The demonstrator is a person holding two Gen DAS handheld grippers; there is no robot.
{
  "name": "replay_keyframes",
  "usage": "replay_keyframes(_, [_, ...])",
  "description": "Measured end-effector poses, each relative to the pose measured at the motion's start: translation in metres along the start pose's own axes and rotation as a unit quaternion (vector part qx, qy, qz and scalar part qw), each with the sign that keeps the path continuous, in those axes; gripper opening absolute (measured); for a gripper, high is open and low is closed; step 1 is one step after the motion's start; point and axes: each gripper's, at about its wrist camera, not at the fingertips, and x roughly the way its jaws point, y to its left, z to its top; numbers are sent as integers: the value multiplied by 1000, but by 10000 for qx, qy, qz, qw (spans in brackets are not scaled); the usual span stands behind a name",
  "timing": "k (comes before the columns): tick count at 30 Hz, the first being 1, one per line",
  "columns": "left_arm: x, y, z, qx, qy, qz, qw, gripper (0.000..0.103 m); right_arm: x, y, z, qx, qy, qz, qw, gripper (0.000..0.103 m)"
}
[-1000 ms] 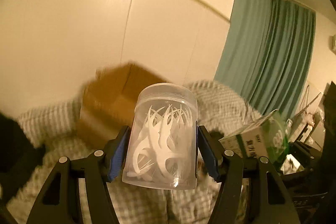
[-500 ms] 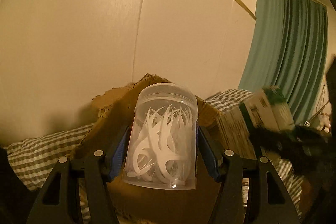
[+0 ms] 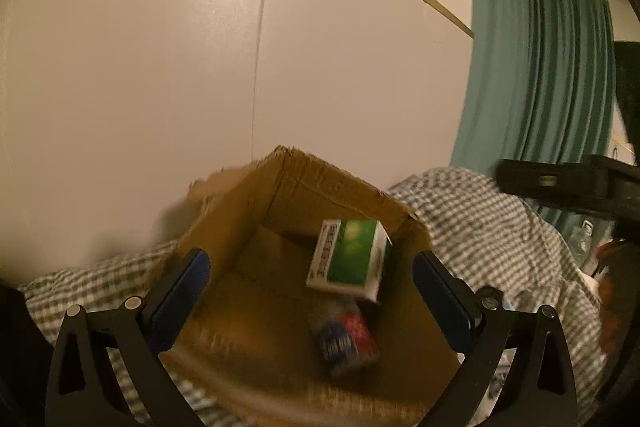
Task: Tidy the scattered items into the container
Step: 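Carry jar and green box over the cardboard box and open both grippers, then grasp the white bear figurine with the right gripper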
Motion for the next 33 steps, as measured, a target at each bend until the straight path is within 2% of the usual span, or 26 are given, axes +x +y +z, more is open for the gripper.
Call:
replay_keyframes(3, [-20, -14, -12, 9, 78, -103, 9999, 103, -50, -18, -11, 100, 306, -519, 9981, 103])
replay_keyframes(8, [-53, -51, -36, 0, 332, -532, 9980, 103, -127, -55, -62, 52, 723, -1162, 9906, 103])
replay_keyframes(13, [-53, -92, -62, 125, 678, -637, 9956, 103, -171, -87, -113, 120, 1013, -1456, 9841, 103])
replay_keyframes(17, [-41, -117, -94, 360, 1032, -864, 9902, 103, -177, -116, -148, 326, 1191, -1492, 9811, 103])
replay_keyframes(21, [-22, -145, -120, 816, 1163, -789, 9867, 103, -173, -140, -169, 945, 1348, -1344, 9772, 103])
replay_keyframes(25, [1, -160, -140, 1015, 1305, -928, 9819, 103, -164, -142, -172, 1026, 1467, -1343, 9746, 103])
replay_keyframes(33, [41, -174, -172, 1311, 1344, -1241, 9743, 103, -119, -143, -196, 1180, 2271, -1516, 9547, 103])
